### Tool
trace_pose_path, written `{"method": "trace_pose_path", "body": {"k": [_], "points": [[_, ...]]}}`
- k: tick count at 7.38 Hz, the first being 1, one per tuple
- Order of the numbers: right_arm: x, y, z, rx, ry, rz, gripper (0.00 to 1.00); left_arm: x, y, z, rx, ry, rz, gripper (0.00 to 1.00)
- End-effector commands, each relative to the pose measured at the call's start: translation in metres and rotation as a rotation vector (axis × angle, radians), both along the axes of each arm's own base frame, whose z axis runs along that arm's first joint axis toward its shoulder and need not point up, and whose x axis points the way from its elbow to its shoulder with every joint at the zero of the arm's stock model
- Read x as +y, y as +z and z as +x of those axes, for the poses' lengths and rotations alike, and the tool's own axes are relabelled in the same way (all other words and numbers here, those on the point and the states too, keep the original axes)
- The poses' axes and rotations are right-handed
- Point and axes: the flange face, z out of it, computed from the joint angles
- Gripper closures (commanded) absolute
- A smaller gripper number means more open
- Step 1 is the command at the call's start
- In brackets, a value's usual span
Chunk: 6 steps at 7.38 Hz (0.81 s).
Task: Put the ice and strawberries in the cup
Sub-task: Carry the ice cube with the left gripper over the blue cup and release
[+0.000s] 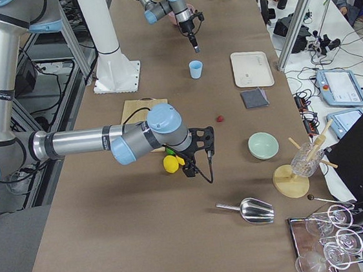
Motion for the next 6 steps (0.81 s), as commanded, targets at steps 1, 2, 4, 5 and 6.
{"method": "trace_pose_path", "body": {"k": [1,2,4,5,6], "points": [[0.0,0.003,-0.002,-0.001,-0.006,-0.006,0.0,-0.003,-0.01,0.028,-0.015,-0.036,-0.011,1.0],[0.0,0.003,-0.003,-0.001,-0.008,-0.006,0.0,0.003,-0.013,0.041,-0.022,-0.05,0.001,1.0],[-0.001,0.005,-0.003,-0.001,-0.008,-0.011,0.0,0.008,-0.012,0.046,-0.029,-0.043,0.018,0.76],[-0.002,0.005,-0.003,-0.001,-0.008,-0.009,0.0,0.009,-0.011,0.044,-0.042,-0.026,0.048,0.16],[-0.002,0.005,-0.003,0.0,-0.006,-0.01,0.0,0.012,-0.016,0.038,-0.04,-0.015,0.076,0.03]]}}
